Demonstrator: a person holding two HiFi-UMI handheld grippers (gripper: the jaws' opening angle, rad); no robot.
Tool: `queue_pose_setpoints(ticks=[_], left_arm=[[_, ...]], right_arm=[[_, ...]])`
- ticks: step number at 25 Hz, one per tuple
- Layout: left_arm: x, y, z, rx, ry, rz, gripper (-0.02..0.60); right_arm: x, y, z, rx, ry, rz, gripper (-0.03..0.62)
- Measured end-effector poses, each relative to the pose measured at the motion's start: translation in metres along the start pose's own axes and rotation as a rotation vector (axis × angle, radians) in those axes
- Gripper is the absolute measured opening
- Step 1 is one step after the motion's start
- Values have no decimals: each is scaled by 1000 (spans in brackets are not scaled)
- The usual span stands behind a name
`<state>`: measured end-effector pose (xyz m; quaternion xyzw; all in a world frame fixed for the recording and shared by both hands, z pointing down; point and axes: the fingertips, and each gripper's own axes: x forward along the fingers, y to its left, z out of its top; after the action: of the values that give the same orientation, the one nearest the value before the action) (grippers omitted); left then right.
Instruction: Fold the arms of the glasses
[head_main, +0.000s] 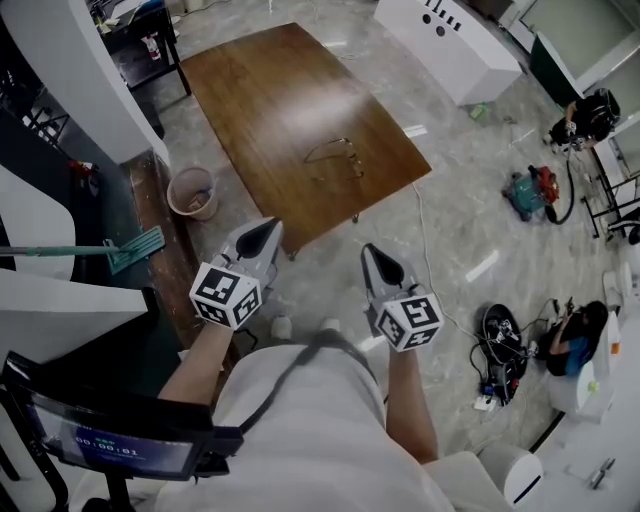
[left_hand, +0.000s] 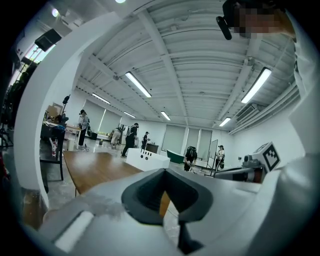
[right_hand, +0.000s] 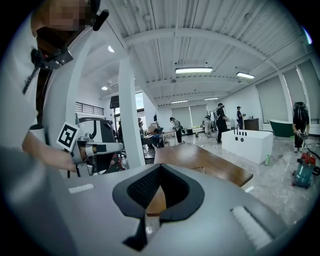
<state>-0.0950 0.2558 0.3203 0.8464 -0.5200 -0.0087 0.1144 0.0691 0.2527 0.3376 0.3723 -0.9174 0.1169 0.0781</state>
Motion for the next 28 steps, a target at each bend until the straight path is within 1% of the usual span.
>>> queue_pose_setpoints(ticks=[5, 9, 12, 17, 21, 25, 28], left_arm=[[-2, 13, -12, -13, 17, 5, 3], [10, 19, -17, -20, 27, -1, 3], [27, 28, -22, -27, 41, -5, 5], [71, 50, -22, -33, 67, 15, 5], [122, 69, -23, -28, 78, 42, 5], [162, 71, -8, -6, 98, 48, 5], [191, 73, -11, -4, 132, 61, 5]], right_arm=[[4, 1, -12, -45, 25, -17, 6], [16, -11, -16, -25, 37, -12, 8], [35, -26, -16, -13, 39, 6, 8], [74, -61, -10, -23, 55, 41, 8], [110, -109, -4, -46, 62, 68, 8], [129, -140, 14, -104, 95, 107, 8], [143, -162, 19, -138, 118, 139, 8]])
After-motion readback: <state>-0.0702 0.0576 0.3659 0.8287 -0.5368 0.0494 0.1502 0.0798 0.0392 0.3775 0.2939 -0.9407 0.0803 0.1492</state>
